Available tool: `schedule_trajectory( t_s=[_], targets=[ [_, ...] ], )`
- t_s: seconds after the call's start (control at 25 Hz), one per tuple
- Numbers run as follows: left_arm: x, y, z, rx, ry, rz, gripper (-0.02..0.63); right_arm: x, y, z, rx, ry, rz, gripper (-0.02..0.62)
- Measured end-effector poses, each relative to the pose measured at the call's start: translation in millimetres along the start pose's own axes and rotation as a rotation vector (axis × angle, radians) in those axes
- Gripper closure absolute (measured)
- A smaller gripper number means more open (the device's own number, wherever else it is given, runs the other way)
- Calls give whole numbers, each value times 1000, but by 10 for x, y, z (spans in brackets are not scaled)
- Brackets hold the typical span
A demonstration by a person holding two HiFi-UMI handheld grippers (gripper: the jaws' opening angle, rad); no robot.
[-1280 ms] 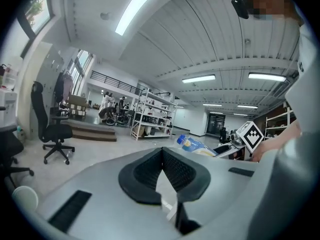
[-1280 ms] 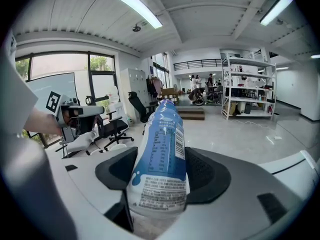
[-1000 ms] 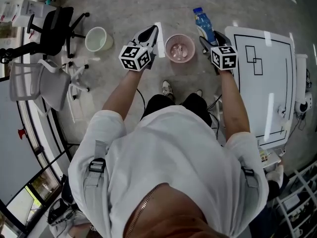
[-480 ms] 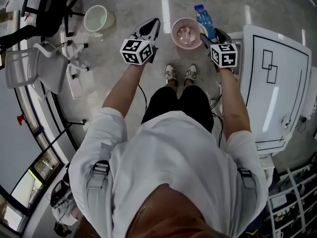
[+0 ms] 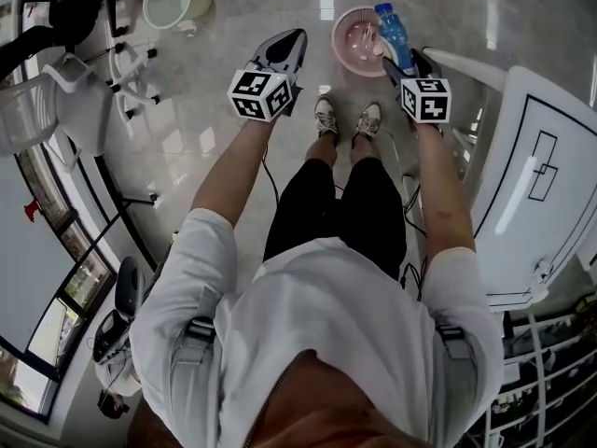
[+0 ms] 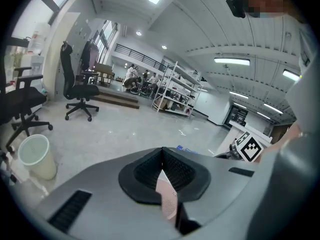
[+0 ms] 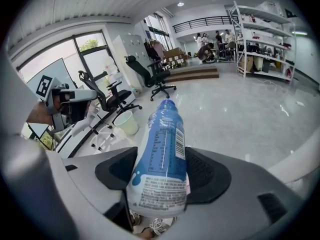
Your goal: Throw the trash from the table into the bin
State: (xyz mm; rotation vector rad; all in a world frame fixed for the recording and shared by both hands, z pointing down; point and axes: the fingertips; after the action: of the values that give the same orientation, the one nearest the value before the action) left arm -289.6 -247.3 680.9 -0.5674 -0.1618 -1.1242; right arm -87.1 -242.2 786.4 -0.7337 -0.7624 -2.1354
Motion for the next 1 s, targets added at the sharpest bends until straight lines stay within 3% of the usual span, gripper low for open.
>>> schedule_trajectory(
  t_s=[0.52, 0.76, 1.0],
  targets=[
    [703, -665, 1759, -44, -97, -4, 597, 1601, 401, 1759, -2, -215, -34, 295],
    [864, -837, 2309, -51, -115, -4, 597, 2136, 551, 2267, -20, -277, -44, 295],
    [936, -1009, 2629, -64, -124, -16, 597, 2498, 587, 2467, -68, -283, -48, 295]
  ],
)
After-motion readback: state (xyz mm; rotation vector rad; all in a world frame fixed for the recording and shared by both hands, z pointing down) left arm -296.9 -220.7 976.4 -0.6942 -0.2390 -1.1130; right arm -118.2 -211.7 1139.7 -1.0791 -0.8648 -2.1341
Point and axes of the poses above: the fingertips, and each gripper's own axes: x forward along the fingers, y to its right, z out of its underside, and after that the axes turned 5 degrees about y, right-handed
